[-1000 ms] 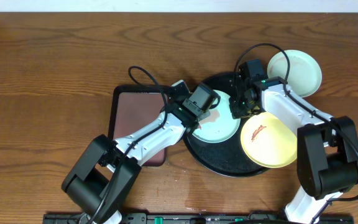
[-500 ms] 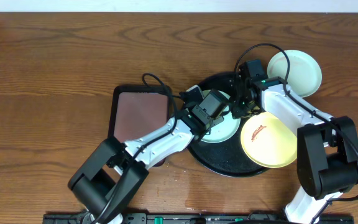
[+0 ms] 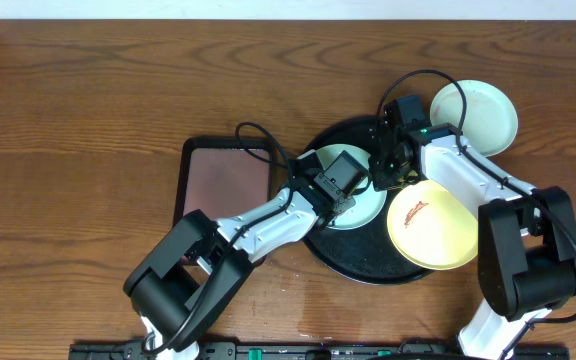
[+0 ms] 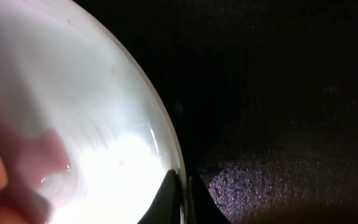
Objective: Clean dirty plates on tray and stack at the side
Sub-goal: 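Scrub the light-green plate with the left-held sponge while right holds rim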
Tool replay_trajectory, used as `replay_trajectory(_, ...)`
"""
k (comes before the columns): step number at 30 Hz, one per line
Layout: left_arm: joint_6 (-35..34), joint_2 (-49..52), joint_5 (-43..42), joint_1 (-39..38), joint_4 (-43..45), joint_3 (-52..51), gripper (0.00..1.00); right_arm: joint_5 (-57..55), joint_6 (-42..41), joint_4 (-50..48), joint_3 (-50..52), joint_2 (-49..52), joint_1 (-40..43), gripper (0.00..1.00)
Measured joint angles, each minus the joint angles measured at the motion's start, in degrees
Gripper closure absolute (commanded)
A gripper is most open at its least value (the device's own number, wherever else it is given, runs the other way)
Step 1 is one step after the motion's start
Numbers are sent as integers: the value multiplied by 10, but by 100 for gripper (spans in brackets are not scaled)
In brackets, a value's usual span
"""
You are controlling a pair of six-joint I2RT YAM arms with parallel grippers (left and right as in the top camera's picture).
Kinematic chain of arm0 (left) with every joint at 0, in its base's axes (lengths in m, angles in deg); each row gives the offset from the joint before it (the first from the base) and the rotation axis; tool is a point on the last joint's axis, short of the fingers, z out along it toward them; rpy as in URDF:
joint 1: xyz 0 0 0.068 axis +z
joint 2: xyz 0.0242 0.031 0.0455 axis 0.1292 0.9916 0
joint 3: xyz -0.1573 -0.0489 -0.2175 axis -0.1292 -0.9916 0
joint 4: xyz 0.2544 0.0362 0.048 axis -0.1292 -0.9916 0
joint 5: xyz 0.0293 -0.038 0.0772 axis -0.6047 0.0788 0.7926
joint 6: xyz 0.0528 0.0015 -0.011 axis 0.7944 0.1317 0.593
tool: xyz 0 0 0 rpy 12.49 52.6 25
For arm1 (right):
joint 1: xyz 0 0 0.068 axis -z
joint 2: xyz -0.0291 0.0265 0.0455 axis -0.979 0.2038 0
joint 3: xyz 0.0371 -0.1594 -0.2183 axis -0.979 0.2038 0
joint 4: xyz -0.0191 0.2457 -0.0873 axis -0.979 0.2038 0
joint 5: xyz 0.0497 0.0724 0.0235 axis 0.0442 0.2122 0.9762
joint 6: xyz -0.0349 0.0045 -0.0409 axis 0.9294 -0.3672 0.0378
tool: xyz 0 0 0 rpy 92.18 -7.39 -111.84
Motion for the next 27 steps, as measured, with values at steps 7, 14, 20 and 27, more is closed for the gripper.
replay_trajectory(7,0,-6,54,-5,-70,5,93,0,0,0,0,0,0,99)
replay_trajectory(14,21,-24,139,-6,-92,5,93,0,0,0,0,0,0,99)
replay_trajectory(20,33,-84,210,-3,-68,3,92,0,0,0,0,0,0,99)
replay_trajectory(27,33,-59,157,-2,48,3,93,0,0,-1,0,0,0,99)
